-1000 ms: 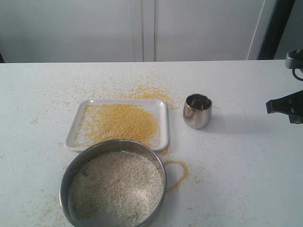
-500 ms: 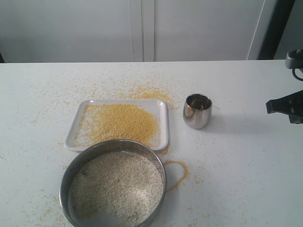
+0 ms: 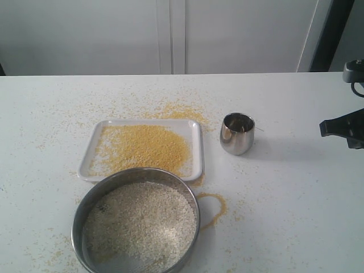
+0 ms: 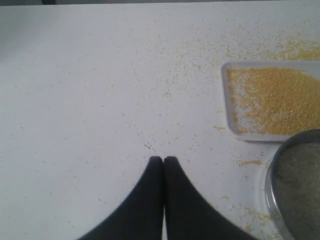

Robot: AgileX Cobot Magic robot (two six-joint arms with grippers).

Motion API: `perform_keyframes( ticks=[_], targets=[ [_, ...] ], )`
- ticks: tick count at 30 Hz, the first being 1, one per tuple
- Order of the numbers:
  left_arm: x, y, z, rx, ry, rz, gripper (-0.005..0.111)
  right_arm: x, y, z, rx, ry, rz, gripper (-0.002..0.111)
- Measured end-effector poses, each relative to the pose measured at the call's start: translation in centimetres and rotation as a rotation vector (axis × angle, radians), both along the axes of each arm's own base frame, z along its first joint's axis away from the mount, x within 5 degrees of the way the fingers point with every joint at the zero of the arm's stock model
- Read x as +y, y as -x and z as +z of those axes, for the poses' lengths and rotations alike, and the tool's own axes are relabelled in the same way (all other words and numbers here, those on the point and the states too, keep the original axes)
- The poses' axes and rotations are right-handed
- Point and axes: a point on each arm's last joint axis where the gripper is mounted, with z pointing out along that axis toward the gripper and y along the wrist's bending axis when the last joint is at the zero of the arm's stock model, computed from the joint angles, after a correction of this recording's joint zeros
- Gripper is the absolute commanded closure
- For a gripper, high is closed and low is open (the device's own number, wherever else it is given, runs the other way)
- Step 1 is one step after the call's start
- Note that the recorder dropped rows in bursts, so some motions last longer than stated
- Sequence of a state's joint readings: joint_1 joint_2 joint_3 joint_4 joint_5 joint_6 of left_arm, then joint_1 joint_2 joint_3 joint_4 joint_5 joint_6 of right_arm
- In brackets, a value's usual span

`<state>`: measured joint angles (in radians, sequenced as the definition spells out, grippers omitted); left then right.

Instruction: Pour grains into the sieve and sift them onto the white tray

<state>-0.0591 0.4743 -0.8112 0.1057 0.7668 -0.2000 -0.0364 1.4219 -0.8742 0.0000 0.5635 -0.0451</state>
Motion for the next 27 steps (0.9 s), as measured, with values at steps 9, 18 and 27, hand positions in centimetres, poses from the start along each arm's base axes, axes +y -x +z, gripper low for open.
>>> perform_keyframes(
  ticks=[9, 18, 27],
  targets=[
    [-0.3, -0.5, -0.4, -0.039, 0.035, -0.012, 0.107, 0.0, 0.0, 0.0, 0.0, 0.0, 0.0, 0.108],
    [-0.7, 0.2, -4.8, -0.106, -0.029, -0.111, 0.107, 0.0, 0.0, 0.0, 0.0, 0.0, 0.0, 0.108],
    [-0.7, 1.8, -10.6, -0.094, -0.029, -0.115, 0.107, 0.0, 0.0, 0.0, 0.0, 0.0, 0.0, 0.108]
  ],
)
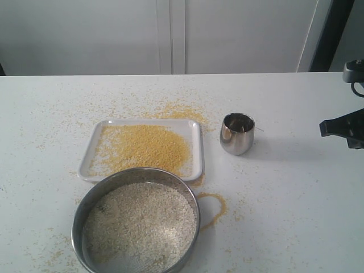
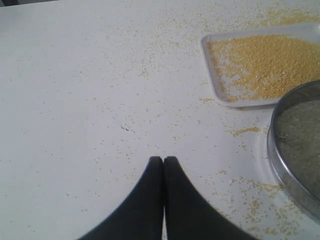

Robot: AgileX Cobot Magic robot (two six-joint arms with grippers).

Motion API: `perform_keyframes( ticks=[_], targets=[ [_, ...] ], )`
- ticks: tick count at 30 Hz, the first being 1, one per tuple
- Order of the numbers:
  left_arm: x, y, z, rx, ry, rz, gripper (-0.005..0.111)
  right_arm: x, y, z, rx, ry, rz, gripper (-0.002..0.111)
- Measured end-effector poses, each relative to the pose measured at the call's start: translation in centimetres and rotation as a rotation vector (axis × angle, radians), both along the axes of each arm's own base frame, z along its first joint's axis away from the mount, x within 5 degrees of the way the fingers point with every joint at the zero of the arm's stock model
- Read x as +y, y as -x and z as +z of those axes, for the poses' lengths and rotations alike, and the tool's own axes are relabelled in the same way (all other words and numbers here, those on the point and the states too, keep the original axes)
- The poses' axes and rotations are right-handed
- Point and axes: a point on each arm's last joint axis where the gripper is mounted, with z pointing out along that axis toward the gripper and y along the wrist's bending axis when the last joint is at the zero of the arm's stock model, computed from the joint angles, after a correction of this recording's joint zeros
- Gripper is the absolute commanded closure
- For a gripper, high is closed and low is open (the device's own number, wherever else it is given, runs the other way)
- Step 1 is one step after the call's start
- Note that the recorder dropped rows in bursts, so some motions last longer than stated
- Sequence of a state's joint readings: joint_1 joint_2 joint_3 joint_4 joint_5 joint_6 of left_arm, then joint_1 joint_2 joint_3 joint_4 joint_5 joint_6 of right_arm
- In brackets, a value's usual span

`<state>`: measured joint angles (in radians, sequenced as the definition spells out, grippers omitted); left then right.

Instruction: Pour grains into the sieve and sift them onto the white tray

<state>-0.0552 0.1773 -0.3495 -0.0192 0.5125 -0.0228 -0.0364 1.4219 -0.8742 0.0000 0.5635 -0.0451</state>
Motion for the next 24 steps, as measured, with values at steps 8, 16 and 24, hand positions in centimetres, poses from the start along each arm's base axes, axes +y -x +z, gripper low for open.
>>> perform_keyframes(
  ticks=[8, 16, 24],
  targets=[
    [0.0, 0.5, -3.9, -0.016, 0.019, 0.001, 0.107, 0.0, 0.0, 0.0, 0.0, -0.008, -0.012, 0.108],
    [0.0, 0.3, -5.8, -0.074, 0.026, 0.01, 0.107, 0.0, 0.0, 0.0, 0.0, -0.009, -0.015, 0.108],
    [0.0, 0.0, -8.2, -0.048, 0.026, 0.017, 0.107, 0.0, 0.0, 0.0, 0.0, -0.009, -0.015, 0.108]
  ],
)
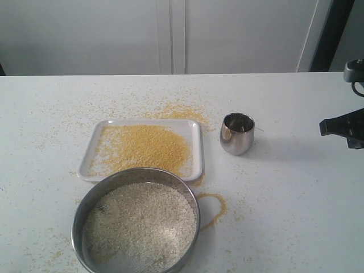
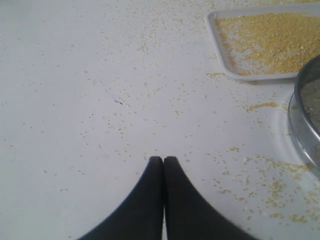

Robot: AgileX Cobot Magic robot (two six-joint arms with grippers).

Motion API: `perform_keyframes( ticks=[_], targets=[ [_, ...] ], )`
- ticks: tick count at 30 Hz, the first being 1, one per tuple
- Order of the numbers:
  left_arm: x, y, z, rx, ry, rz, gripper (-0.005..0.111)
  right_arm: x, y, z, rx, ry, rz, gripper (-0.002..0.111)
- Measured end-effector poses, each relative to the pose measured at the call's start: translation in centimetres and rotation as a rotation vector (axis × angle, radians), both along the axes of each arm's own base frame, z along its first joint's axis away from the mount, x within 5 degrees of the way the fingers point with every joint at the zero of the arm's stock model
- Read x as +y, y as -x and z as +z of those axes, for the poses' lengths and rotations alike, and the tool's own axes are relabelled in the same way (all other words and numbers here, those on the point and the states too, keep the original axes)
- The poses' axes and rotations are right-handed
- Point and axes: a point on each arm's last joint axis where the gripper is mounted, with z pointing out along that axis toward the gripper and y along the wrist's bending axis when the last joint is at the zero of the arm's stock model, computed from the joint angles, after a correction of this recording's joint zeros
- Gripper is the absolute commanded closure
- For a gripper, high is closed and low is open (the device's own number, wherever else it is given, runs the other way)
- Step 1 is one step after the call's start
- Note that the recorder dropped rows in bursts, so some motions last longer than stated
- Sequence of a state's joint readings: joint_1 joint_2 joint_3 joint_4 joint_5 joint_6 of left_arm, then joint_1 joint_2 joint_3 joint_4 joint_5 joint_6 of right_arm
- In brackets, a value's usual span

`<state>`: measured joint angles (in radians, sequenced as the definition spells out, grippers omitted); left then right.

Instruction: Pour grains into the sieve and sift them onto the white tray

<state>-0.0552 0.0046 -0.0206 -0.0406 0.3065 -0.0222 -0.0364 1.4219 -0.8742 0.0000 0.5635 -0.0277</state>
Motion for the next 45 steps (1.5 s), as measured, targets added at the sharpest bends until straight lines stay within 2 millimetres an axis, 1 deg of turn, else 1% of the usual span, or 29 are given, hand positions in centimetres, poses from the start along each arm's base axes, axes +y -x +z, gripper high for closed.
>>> perform_keyframes(
  ticks=[3, 11, 45],
  targets=[
    [0.01, -0.08, -0.37, -0.005, 0.0, 0.002, 0.107, 0.0, 0.0, 0.0, 0.0, 0.0, 0.0, 0.108],
    [0.05, -0.26, 0.05, -0.054, 0.004, 0.008, 0.107, 0.0, 0.0, 0.0, 0.0, 0.0, 0.0, 0.108],
    [0.05, -0.27, 0.09, -0.059, 0.004, 0.008, 0.107, 0.0, 0.0, 0.0, 0.0, 0.0, 0.0, 0.108]
  ],
)
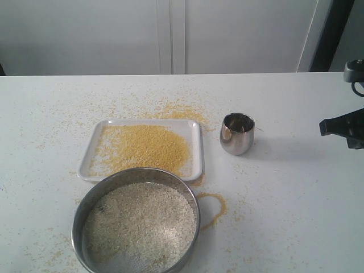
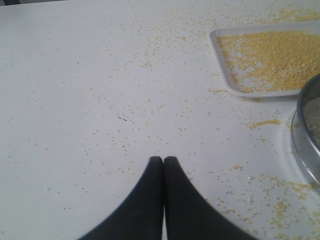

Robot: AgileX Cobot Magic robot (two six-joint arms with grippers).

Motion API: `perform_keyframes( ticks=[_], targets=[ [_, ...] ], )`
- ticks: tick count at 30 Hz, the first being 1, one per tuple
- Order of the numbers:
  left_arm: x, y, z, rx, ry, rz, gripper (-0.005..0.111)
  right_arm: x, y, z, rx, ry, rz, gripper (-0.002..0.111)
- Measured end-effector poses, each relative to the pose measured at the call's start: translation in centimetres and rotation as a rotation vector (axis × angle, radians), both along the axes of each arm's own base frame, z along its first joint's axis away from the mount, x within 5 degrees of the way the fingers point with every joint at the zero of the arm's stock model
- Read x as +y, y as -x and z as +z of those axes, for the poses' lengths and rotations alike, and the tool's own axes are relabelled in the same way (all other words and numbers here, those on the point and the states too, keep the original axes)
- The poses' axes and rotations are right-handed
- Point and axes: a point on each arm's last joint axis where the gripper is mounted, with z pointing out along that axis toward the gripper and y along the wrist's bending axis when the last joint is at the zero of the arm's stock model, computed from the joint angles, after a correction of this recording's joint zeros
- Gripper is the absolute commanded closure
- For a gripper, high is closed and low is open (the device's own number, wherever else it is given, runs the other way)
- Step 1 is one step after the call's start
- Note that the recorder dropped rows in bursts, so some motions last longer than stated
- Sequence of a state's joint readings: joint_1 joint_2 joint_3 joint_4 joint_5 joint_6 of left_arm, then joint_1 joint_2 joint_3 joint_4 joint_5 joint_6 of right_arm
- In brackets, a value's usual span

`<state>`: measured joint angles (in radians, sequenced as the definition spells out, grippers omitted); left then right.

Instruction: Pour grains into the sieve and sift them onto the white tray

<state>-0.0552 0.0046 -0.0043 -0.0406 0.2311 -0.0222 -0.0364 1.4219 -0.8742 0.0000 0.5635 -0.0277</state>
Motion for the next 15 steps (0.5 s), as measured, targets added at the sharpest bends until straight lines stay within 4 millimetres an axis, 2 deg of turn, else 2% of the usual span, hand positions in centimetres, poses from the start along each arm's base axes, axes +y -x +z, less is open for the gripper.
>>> perform_keyframes(
  ticks=[12, 14, 15],
  targets=[
    [0.0, 0.0, 0.0, 0.0, 0.0, 0.0, 0.107, 0.0, -0.1, -0.3, 0.009, 0.0, 0.0, 0.108],
    [0.0, 0.0, 0.0, 0.0, 0.0, 0.0, 0.107, 0.0, 0.1, 0.3, -0.014, 0.0, 0.0, 0.108],
    [0.0, 0.0, 0.0, 0.0, 0.0, 0.0, 0.107, 0.0, 0.5, 1.3, -0.047, 0.002, 0.0, 0.108]
  ],
)
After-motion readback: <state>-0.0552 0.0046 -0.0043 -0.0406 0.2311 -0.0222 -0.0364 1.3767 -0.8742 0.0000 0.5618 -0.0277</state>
